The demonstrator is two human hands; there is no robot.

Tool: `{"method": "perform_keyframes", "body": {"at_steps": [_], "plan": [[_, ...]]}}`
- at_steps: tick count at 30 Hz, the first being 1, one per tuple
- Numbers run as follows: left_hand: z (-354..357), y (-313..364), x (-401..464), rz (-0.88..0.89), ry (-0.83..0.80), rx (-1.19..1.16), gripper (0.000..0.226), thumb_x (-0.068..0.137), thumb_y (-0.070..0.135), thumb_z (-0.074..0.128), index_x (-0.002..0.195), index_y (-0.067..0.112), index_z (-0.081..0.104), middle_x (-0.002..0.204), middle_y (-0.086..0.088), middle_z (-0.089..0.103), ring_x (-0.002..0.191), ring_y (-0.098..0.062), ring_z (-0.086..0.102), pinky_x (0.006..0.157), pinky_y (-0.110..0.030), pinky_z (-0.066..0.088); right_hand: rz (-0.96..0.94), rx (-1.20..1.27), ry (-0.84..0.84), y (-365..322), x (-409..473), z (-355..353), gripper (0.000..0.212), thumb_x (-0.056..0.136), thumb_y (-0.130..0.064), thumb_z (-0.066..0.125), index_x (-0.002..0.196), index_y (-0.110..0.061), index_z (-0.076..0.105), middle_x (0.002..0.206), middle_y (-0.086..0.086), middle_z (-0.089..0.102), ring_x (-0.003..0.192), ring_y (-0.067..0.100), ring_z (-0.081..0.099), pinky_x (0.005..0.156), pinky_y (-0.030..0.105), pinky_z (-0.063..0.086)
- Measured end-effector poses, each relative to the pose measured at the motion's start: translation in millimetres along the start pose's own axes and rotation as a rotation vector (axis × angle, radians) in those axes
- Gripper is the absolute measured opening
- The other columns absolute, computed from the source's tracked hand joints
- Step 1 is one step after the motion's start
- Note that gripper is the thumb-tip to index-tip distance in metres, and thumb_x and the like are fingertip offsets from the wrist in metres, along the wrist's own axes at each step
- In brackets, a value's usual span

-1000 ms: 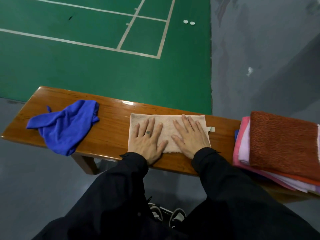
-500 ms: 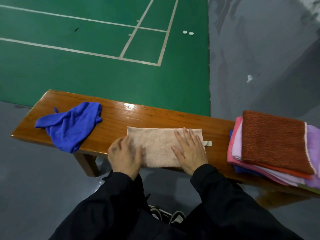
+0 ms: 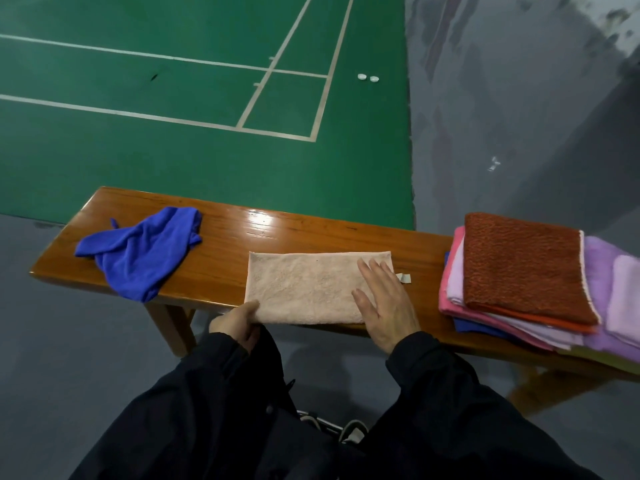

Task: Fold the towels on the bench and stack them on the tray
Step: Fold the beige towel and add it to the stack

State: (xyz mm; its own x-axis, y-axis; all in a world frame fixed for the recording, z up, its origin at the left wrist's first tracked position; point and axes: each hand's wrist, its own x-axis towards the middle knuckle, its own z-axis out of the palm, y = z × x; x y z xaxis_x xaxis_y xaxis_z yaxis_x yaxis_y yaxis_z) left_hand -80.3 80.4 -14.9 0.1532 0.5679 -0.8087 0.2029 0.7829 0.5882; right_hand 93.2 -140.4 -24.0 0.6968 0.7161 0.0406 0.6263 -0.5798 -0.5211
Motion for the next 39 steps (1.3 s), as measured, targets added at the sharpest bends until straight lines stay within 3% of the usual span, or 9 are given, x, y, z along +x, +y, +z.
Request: {"method": "perform_keyframes", "body": {"at_steps": [3,6,12,19,25,28,31,34,39], "plan": [[5,9,-21,0.205,-0.011,0.011,0.012,0.088,0.011,0.069,0.1,0.012,0.071,0.104,-0.012,0.07,0.091,-0.028,0.066,0.077,-0.038,0.056,0.023,0.069,0.03,6,-4,0,0.07,0.101,-0.068,0.017,0.16,-0.032,0.029,0.167,-0.003,0.028,0.157,0.012,0.015,0.127,0.042,0.018],[19,22,-49,0.389,-0.113,-0.014,0.016,0.089,0.01,0.061,0.097,0.012,0.075,0.105,-0.007,0.072,0.109,-0.029,0.066,0.086,-0.038,0.054,0.055,0.176,0.088,10,-11,-2,0.071,0.101,-0.067,0.019,0.16,-0.03,0.03,0.166,-0.006,0.03,0.155,0.012,0.018,0.126,0.039,0.018],[70,17,-85,0.597,-0.384,0.125,0.01,0.092,0.031,0.074,0.1,0.025,0.076,0.102,0.007,0.076,0.096,-0.006,0.071,0.076,-0.023,0.057,0.114,0.29,0.254,16,-31,-9,0.064,0.102,-0.061,0.024,0.158,-0.031,0.033,0.158,-0.021,0.031,0.15,0.004,0.022,0.119,0.026,0.019],[133,-51,-91,0.693,-0.547,0.524,0.026,0.092,0.045,0.071,0.105,0.023,0.076,0.101,0.008,0.075,0.097,-0.004,0.067,0.092,-0.034,0.057,0.191,0.365,0.286,30,-48,-14,0.061,0.102,-0.058,0.026,0.156,-0.032,0.036,0.156,-0.02,0.034,0.148,0.006,0.028,0.121,0.03,0.025],[144,-74,-81,0.805,-0.442,0.675,0.036,0.093,0.044,0.068,0.121,0.022,0.07,0.114,0.012,0.07,0.109,-0.008,0.064,0.096,-0.032,0.055,0.215,0.381,0.218,36,-64,-15,0.057,0.101,-0.062,0.026,0.155,-0.043,0.027,0.157,-0.028,0.025,0.148,-0.001,0.02,0.119,0.019,0.016],[140,-62,-97,0.836,-0.416,0.446,0.029,0.094,0.046,0.071,0.115,0.025,0.071,0.104,0.019,0.07,0.104,-0.001,0.065,0.087,-0.021,0.056,0.232,0.395,0.214,41,-67,-15,0.062,0.102,-0.061,0.027,0.158,-0.036,0.033,0.159,-0.025,0.028,0.152,0.005,0.024,0.122,0.026,0.02],[128,-34,-104,0.676,-0.264,0.08,0.015,0.094,0.026,0.07,0.11,0.025,0.07,0.104,0.011,0.071,0.095,-0.004,0.068,0.084,-0.029,0.06,0.252,0.393,0.195,41,-69,-15,0.065,0.101,-0.062,0.026,0.159,-0.033,0.034,0.158,-0.025,0.027,0.151,0.003,0.023,0.122,0.026,0.019],[103,-12,-90,0.537,-0.101,-0.195,0.025,0.091,0.017,0.07,0.114,0.027,0.068,0.115,0.003,0.069,0.102,-0.014,0.069,0.082,-0.035,0.062,0.266,0.382,0.17,38,-69,-16,0.067,0.099,-0.065,0.024,0.159,-0.035,0.032,0.156,-0.026,0.026,0.147,-0.003,0.019,0.12,0.026,0.018],[69,1,-55,0.47,0.149,-0.324,0.036,0.097,0.018,0.055,0.132,0.028,0.052,0.127,0.0,0.057,0.113,-0.017,0.059,0.079,-0.025,0.05,0.259,0.356,0.144,35,-70,-15,0.07,0.097,-0.067,0.022,0.158,-0.036,0.035,0.153,-0.026,0.031,0.142,-0.009,0.016,0.111,0.006,0.007]]}}
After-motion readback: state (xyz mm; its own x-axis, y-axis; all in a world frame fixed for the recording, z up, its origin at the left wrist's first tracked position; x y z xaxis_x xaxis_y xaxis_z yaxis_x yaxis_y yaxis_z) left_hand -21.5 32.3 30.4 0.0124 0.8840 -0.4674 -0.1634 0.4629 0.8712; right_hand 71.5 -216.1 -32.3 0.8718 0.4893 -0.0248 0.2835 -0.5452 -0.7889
